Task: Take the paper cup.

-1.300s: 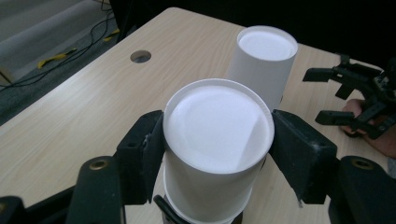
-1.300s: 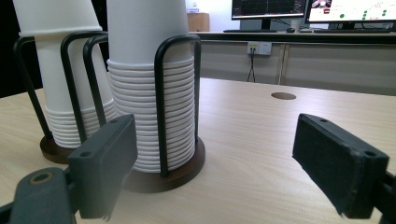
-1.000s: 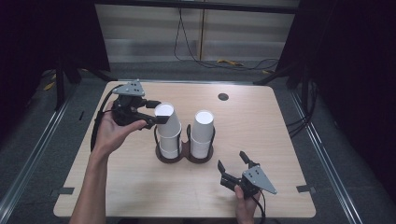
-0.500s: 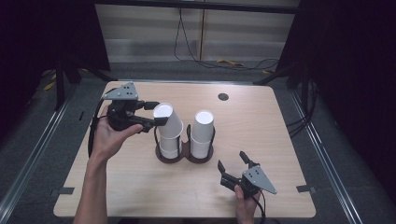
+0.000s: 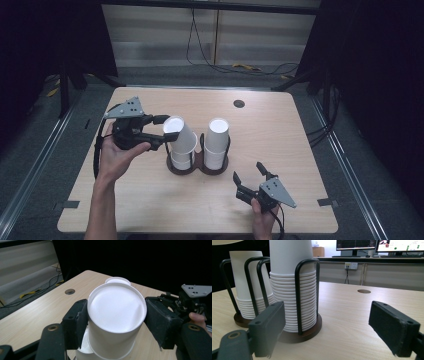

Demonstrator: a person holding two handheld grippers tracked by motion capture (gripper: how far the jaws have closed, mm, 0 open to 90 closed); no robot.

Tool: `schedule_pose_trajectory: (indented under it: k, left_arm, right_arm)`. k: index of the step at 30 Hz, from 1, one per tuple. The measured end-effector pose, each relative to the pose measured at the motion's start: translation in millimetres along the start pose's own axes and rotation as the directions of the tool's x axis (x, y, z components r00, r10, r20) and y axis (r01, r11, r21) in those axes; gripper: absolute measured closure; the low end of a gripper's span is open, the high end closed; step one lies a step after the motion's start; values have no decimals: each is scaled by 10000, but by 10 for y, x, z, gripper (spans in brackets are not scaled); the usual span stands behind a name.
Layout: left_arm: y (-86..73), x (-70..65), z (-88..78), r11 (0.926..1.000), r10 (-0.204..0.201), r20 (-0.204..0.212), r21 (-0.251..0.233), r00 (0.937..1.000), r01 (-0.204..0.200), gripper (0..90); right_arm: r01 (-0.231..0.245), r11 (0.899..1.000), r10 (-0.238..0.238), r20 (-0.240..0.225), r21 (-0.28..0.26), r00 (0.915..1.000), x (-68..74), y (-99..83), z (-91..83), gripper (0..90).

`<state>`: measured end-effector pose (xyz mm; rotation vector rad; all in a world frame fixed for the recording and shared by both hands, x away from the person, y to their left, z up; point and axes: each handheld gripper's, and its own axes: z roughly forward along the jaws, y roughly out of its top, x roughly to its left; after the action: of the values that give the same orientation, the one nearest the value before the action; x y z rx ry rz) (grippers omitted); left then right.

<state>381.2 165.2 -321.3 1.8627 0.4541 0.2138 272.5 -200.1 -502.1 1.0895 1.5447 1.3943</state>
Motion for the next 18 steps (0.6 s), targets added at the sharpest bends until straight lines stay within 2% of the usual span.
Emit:
schedule_pose_trajectory:
  k: [4,8,11,13,14,18]
  left_arm:
    - [-76,-37,-8,10000,0,5,-77,10000,0,366]
    - [-134,-73,-20,9998,-74,192,-176,9998,78,366]
    - [-162,-115,-20,9998,56,360,-212,9993,-48,366]
    - [-171,-150,-19,9995,276,475,-186,9985,-267,365]
    - [-177,-167,-16,9993,304,591,-238,9978,-290,365]
    - [-224,-250,-1,9984,555,601,-163,9966,-546,366]
  right_arm:
    - [0,10000,0,-24,2,10000,-1,0,0,134]
    - [-10,10000,10,-29,5,10000,2,0,2,133]
    - [13,10000,-13,-20,36,10000,1,2,5,132]
    - [31,9999,-31,-17,107,10000,3,4,11,131]
    - [-32,9999,33,-102,156,9999,4,6,16,130]
    - [-4,9989,29,-510,476,9987,30,18,44,129]
